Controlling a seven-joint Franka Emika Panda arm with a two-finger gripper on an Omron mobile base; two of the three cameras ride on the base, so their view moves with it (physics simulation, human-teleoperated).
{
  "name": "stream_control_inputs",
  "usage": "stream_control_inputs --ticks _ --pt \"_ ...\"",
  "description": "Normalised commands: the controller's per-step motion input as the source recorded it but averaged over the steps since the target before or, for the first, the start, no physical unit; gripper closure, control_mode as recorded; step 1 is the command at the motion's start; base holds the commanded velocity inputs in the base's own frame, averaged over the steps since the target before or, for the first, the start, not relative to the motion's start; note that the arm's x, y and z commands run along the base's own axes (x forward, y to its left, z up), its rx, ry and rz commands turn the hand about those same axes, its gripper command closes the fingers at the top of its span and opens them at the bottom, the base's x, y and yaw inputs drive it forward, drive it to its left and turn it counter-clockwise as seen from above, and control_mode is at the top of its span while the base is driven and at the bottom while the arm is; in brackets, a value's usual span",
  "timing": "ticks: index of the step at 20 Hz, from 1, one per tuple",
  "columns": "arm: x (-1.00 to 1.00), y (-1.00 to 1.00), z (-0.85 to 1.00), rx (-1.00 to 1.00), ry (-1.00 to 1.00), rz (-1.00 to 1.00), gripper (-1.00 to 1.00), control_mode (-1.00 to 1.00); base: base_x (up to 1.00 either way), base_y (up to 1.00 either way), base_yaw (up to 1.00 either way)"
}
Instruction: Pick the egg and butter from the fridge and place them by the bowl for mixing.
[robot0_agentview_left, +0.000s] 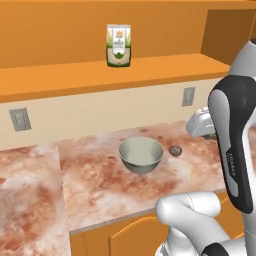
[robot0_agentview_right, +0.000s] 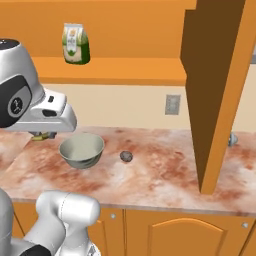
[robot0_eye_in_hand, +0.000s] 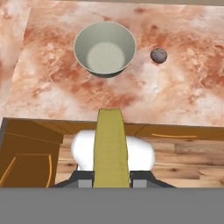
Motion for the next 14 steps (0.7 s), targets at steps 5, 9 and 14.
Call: stream_control_inputs --ticks 5,9,14 --pt "0.0 0.27 -0.14 -0.03 0.03 0.06 1.0 -1.0 0.16 0.11 0.1" --pt "0.0 0.98 -0.43 -0.11 0.11 0.09 1.0 -1.0 0.0 0.0 0.0" --pt "0.18 0.87 -0.35 -0.04 0.1 0.02 1.0 -1.0 0.0 0.0 0.0"
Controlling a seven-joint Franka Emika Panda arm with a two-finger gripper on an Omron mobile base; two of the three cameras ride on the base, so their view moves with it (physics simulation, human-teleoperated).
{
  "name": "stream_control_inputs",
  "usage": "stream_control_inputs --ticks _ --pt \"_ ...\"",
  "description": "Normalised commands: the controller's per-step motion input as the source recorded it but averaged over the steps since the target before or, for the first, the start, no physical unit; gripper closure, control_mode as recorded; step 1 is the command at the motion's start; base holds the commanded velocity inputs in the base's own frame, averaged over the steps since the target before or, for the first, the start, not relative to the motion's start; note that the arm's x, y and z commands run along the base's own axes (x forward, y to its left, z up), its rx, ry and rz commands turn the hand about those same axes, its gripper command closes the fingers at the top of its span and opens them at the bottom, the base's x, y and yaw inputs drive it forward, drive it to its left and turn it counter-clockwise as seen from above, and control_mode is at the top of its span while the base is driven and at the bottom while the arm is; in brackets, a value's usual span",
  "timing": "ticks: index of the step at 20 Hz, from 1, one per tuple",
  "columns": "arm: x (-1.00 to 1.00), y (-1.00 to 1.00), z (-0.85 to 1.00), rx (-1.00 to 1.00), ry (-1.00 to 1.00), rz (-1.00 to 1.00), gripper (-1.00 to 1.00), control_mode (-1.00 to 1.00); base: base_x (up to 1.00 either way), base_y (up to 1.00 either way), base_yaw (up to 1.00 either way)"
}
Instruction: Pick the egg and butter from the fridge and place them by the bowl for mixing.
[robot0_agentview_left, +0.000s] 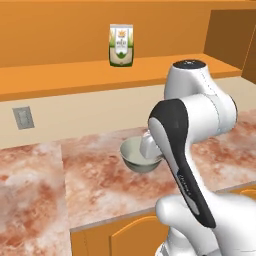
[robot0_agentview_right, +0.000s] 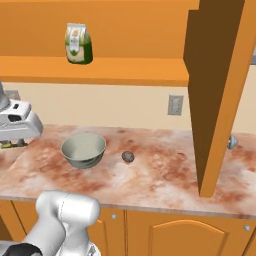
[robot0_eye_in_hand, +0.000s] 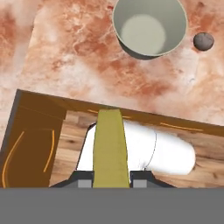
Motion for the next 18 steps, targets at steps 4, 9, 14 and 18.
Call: stream_control_inputs --ticks 4,9,14,18 --pt "0.65 0.34 -0.54 0.0 0.0 0.0 1.0 -1.0 0.0 0.0 0.0" --pt "0.48 0.45 -0.8 -0.05 0.0 0.0 1.0 -1.0 0.0 0.0 0.0" --pt "0.47 0.34 -0.88 -0.05 0.0 0.02 1.0 -1.0 0.0 0.0 0.0" --pt "0.46 0.26 -0.76 0.0 0.0 0.02 1.0 -1.0 0.0 0.0 0.0"
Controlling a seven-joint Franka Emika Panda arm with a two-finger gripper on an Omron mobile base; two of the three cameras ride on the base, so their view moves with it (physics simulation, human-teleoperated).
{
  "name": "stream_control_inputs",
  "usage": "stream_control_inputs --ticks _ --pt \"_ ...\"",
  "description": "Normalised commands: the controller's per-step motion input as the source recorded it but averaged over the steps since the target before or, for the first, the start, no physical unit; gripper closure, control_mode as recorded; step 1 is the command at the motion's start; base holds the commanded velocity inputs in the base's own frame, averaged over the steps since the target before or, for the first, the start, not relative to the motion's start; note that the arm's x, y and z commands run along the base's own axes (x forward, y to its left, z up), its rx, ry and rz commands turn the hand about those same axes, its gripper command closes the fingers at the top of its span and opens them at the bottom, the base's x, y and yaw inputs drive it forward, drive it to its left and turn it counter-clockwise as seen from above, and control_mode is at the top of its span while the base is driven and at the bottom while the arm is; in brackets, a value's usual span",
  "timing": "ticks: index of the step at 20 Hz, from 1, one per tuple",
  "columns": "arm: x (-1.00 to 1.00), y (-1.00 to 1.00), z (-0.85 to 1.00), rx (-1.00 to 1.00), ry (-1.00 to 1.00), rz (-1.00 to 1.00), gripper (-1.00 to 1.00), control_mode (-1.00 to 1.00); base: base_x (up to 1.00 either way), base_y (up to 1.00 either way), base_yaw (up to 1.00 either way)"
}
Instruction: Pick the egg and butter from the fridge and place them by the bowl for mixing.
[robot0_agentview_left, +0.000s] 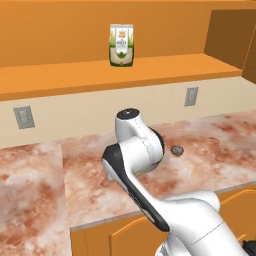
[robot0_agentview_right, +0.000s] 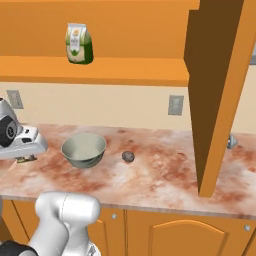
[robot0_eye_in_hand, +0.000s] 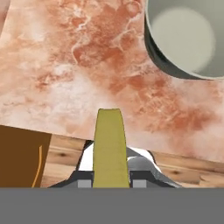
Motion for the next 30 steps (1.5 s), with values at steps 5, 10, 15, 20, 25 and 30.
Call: stream_control_inputs --ticks 5,10,15,20,25,30 --pt "0.49 0.18 -0.7 0.0 0.0 0.01 1.0 -1.0 0.0 0.0 0.0" --pt "0.66 0.02 -0.61 0.0 0.0 0.0 1.0 -1.0 0.0 0.0 0.0" --pt "0.77 0.13 -0.5 0.0 0.0 0.0 1.0 -1.0 0.0 0.0 0.0" --pt "0.55 0.15 -0.31 0.0 0.03 0.0 1.0 -1.0 0.0 0.0 0.0" --pt "0.3 0.13 -0.16 0.0 0.02 0.0 1.0 -1.0 0.0 0.0 0.0" --pt "0.01 0.05 -0.02 0.0 0.0 0.0 1.0 -1.0 0.0 0.0 0.0"
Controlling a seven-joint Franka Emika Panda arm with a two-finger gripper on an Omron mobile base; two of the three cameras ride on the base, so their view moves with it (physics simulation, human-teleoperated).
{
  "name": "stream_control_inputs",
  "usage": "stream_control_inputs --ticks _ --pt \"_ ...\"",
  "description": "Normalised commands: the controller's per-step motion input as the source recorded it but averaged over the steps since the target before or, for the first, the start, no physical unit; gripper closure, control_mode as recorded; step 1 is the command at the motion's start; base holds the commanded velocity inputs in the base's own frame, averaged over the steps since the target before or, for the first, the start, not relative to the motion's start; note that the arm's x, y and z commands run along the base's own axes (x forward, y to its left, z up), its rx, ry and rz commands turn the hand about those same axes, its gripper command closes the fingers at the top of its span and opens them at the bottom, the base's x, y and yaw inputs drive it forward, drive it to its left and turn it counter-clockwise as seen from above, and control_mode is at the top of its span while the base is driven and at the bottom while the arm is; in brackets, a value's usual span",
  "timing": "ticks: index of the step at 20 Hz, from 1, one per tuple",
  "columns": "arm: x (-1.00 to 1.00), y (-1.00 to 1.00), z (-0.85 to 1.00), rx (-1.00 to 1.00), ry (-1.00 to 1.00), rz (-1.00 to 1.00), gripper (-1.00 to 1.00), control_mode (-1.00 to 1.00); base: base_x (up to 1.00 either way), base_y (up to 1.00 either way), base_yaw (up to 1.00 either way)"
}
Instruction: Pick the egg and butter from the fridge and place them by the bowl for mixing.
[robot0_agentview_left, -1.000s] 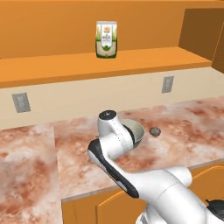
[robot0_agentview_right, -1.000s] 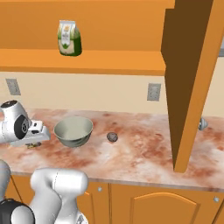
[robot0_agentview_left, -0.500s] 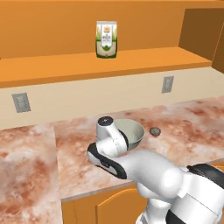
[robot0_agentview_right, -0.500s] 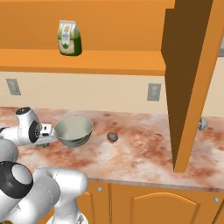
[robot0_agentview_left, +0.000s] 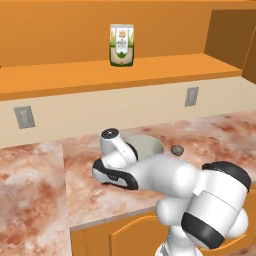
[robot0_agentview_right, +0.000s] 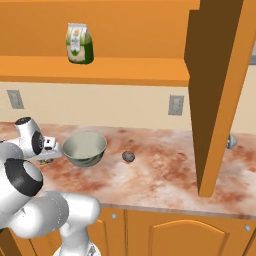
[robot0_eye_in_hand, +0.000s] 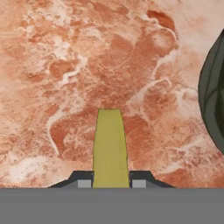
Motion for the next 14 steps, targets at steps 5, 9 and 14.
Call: stream_control_inputs --ticks 5,9,14 --pt "0.0 0.0 -0.05 0.0 0.0 0.0 1.0 -1.0 0.0 0.0 0.0" --pt "0.0 0.0 -0.05 0.0 0.0 0.0 -1.0 -1.0 0.0 0.0 0.0" --pt "0.0 0.0 0.0 0.0 0.0 0.0 -1.0 -1.0 0.0 0.0 0.0"
